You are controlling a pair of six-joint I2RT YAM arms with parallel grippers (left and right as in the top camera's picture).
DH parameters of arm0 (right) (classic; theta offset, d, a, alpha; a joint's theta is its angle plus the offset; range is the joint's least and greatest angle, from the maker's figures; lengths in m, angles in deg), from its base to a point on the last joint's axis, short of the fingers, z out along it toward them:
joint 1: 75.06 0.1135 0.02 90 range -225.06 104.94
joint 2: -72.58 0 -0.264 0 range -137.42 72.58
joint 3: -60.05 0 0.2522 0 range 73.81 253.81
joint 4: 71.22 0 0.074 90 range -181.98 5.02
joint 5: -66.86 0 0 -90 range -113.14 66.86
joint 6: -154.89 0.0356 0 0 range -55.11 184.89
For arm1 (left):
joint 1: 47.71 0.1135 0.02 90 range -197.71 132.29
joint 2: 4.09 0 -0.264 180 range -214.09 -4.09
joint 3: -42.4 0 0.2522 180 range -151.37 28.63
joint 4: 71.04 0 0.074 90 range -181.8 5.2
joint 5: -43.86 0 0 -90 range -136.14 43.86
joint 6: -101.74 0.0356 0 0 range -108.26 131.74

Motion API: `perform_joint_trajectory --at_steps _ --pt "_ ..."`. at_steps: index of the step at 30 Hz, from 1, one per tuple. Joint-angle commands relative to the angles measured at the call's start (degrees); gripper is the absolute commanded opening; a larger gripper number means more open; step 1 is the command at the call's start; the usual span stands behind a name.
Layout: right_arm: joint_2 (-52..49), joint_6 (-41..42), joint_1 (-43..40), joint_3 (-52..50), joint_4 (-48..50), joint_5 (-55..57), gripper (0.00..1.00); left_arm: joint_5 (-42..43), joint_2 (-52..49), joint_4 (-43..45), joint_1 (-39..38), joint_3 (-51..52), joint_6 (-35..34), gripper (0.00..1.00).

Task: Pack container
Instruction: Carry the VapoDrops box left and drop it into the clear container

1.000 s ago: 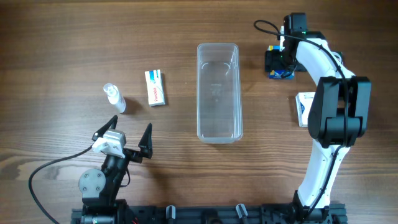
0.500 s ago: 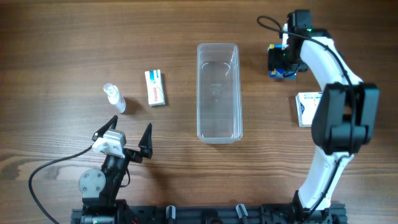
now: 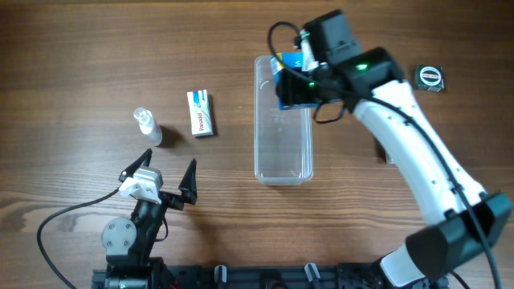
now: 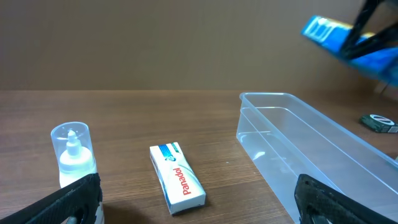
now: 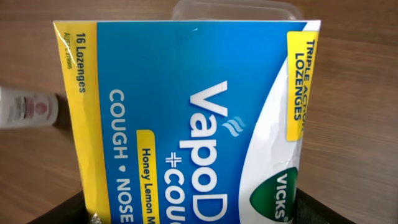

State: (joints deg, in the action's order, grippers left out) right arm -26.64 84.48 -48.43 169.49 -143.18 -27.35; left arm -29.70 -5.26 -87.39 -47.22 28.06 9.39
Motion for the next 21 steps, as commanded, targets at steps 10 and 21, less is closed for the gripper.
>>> perform_joint_trajectory --at_steps 10,21 --pt "-16.83 6.32 1.86 0.04 7.41 7.96 0.78 0.90 0.35 -0.17 0.37 0.26 0.83 1.00" --pt "-17.29 5.55 1.79 0.11 8.50 10.56 0.93 0.90 0.35 -0.17 0.37 0.26 0.83 1.00"
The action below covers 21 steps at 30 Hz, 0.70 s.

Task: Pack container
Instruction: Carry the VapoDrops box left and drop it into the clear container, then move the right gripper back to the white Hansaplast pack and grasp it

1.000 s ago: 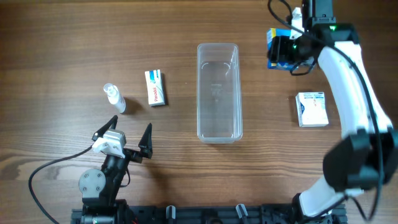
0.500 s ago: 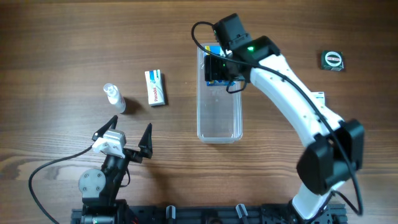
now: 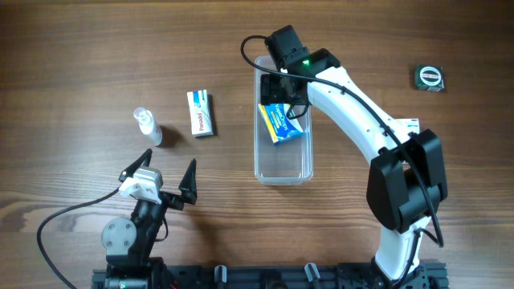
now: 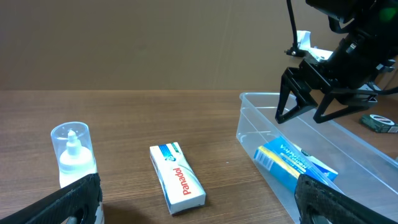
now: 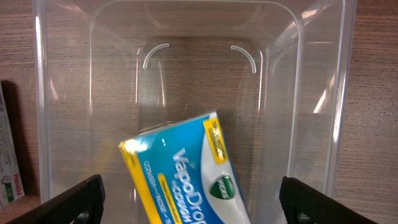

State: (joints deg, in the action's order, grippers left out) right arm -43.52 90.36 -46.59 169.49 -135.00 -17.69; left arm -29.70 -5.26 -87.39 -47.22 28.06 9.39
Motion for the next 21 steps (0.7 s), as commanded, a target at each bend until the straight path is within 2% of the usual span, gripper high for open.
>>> perform_joint_trajectory --at_steps 1,4,6,7,8,9,12,13,15,16,17,20,21 --pt "0.31 -1.31 -0.09 0.37 0.09 0.48 0.95 0.90 0.35 -0.17 0.37 0.26 0.83 1.00" --pt "5.33 -1.86 -0.98 4.79 -3.26 0.52 0.97 0.90 0.35 -0.17 0.37 0.26 0.83 1.00" --pt "10.16 -5.14 -2.38 7.78 -5.01 0.55 0.99 0.87 0.35 -0.17 0.37 0.26 0.83 1.00" --pt "14.16 -9.35 -4.02 8.83 -5.77 0.46 0.99 0.90 0.35 -0.17 0.37 0.26 0.83 1.00" --pt "18.34 -16.98 -6.23 8.83 -6.16 -3.65 1.00 0.90 0.35 -0.17 0.37 0.26 0.83 1.00" --pt "21.86 -22.43 -9.11 8.83 -10.60 -4.13 1.00 0.90 0.35 -0.17 0.37 0.26 0.83 1.00" --pt "22.56 -23.26 -12.04 8.83 -13.42 -4.22 0.97 0.90 0.35 -0.17 0.37 0.26 0.83 1.00" --pt "22.56 -23.96 -12.68 8.76 -13.70 -3.28 0.92 0.90 0.35 -0.17 0.37 0.26 0.83 1.00" --pt "22.56 -21.84 -15.65 8.61 -13.49 1.53 0.61 0.90 0.35 -0.17 0.37 0.26 0.83 1.00" --pt "22.56 -20.31 -17.62 8.50 -13.18 2.93 0.52 0.90 0.35 -0.17 0.37 0.26 0.83 1.00" --pt "22.56 -19.39 -19.61 8.39 -12.70 3.19 0.48 0.90 0.35 -0.17 0.37 0.26 0.83 1.00" --pt "22.29 -19.50 -29.11 7.08 -10.84 0.04 0.67 0.90 0.35 -0.17 0.37 0.26 0.83 1.00" --pt "21.77 -19.52 -33.05 6.29 -11.65 -0.92 0.79 0.90 0.35 -0.17 0.37 0.26 0.83 1.00"
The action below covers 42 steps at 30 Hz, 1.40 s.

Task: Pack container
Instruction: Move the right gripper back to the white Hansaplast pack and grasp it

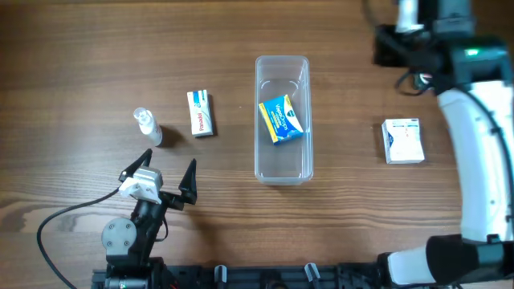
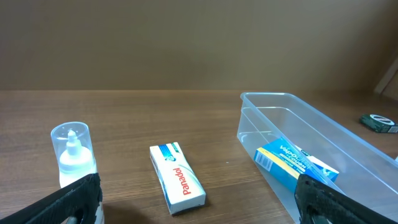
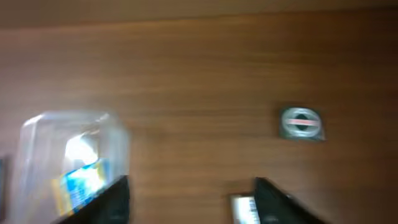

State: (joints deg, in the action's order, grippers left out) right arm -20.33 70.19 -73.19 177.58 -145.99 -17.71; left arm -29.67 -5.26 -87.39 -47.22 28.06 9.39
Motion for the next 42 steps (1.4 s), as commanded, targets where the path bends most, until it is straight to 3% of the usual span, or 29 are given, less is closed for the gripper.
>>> perform_joint_trajectory --at_steps 1,4,11,17,19,30,37,42 --pt "-2.05 0.70 -9.01 -2.49 -2.38 -1.84 0.83 0.87 0.35 -0.17 0.37 0.26 0.83 1.00" --pt "-3.37 0.68 -12.41 -4.39 -7.93 -4.31 0.99 0.87 0.35 -0.17 0.37 0.26 0.83 1.00" --pt "-3.63 -5.33 -12.76 -12.68 -16.87 -8.61 0.99 0.87 0.35 -0.17 0.37 0.26 0.83 1.00" --pt "-3.65 -8.44 -12.79 -27.06 -1.66 -1.11 1.00 0.87 0.35 -0.17 0.37 0.26 0.83 1.00" --pt "-3.65 -13.79 -12.79 -30.14 3.17 1.01 1.00 0.87 0.35 -0.17 0.37 0.26 0.83 1.00" --pt "-4.79 -26.60 -13.00 -36.11 12.90 -1.40 1.00 0.85 0.35 -0.17 0.37 0.26 0.83 1.00" --pt "-4.83 -24.15 -17.33 -40.15 18.03 -2.01 1.00 0.87 0.35 -0.17 0.37 0.26 0.83 1.00" --pt "-5.05 -24.79 -18.12 -40.37 19.06 -8.39 1.00 0.87 0.35 -0.17 0.37 0.26 0.83 1.00"
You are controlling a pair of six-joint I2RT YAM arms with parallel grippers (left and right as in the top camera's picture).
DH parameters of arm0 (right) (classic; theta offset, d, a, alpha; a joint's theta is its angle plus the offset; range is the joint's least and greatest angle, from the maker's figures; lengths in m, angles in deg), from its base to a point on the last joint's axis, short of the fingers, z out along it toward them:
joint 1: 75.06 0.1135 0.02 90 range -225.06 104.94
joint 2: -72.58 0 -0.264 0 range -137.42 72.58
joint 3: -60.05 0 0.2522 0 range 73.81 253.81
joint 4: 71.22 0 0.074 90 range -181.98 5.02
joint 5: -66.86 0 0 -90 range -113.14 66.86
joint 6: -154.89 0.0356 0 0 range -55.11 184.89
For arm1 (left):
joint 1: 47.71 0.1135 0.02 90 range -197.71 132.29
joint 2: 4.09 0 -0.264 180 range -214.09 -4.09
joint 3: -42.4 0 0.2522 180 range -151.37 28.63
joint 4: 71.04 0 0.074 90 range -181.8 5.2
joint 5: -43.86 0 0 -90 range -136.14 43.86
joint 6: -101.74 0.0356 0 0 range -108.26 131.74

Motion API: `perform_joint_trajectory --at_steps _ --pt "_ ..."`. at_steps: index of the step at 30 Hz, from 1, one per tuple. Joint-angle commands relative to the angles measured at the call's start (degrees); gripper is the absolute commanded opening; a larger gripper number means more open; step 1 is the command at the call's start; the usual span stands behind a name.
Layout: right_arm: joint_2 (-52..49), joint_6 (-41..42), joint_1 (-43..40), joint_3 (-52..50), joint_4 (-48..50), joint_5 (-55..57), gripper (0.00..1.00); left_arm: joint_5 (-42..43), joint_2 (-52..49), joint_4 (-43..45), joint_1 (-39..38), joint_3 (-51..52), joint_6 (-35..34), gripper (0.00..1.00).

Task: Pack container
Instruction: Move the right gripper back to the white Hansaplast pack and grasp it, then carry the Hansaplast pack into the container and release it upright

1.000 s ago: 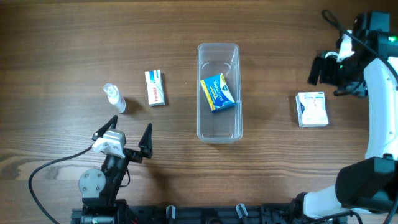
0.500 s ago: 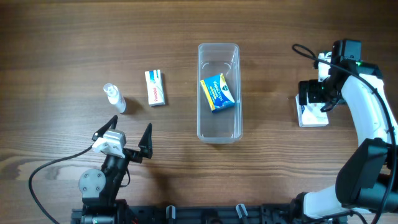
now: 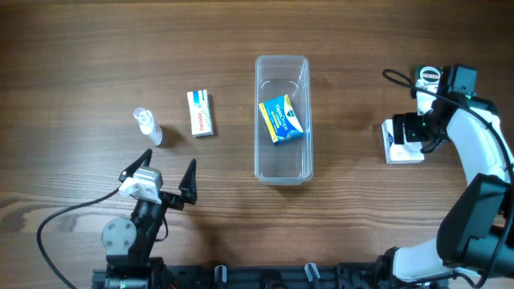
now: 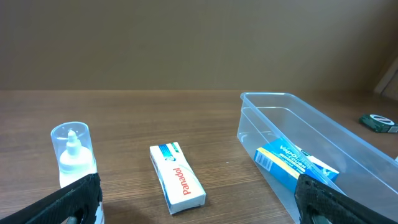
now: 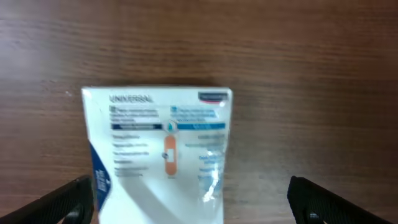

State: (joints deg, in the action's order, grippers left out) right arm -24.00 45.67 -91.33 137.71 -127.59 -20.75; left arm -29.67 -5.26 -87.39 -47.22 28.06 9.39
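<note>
The clear plastic container [image 3: 283, 160] stands mid-table with a blue Vicks lozenge pack [image 3: 281, 119] lying in it. To its right lies a white plaster box [image 3: 400, 146]; my right gripper [image 3: 414, 132] hangs open over it. In the right wrist view the box [image 5: 158, 149] fills the space between the spread fingers [image 5: 62, 200]. A Panadol box [image 3: 201, 112] and a small dropper bottle [image 3: 147, 126] lie left of the container. At the front left my left gripper [image 3: 161, 181] rests open and empty, facing the Panadol box [image 4: 179, 177], the bottle [image 4: 73, 152] and the container [image 4: 249, 134].
A round tin [image 3: 429, 74] sits at the back right, just beyond my right arm, and shows in the left wrist view as the tin [image 4: 378, 122] past the container.
My right gripper was high at the back right, its view blurred; now it is low over the white plaster box, still open. The left arm and the other objects have not moved.
My right gripper first held the blue lozenge pack above the container's far end. Then the pack lay inside the container with the gripper open over it. After that the arm was off at the back right, and now it is above the white box.
</note>
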Motion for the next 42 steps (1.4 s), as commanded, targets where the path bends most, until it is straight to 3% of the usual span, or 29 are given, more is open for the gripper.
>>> perform_joint_trajectory --at_steps 1,15,32,37,40,42 --pt "-1.49 -0.24 0.04 -0.50 0.63 -5.57 1.00 0.87 0.35 -0.17 0.37 0.26 0.83 1.00" --pt "-1.64 -3.23 0.13 -0.70 -2.19 -6.86 1.00 0.87 0.35 -0.17 0.37 0.26 0.83 1.00" --pt "-10.01 -0.07 0.13 -2.84 1.70 -4.20 0.98 0.87 0.35 -0.17 0.37 0.26 0.83 1.00" --pt "-10.05 0.98 0.13 -2.75 2.40 -4.17 0.87 0.87 0.35 -0.17 0.37 0.26 0.83 1.00" --pt "-10.03 3.69 0.13 -1.44 2.25 -4.17 0.67 0.87 0.35 -0.17 0.37 0.26 0.83 1.00" --pt "-10.03 4.72 0.17 -0.11 1.40 -4.17 0.66 0.87 0.35 -0.17 0.37 0.26 0.83 1.00"
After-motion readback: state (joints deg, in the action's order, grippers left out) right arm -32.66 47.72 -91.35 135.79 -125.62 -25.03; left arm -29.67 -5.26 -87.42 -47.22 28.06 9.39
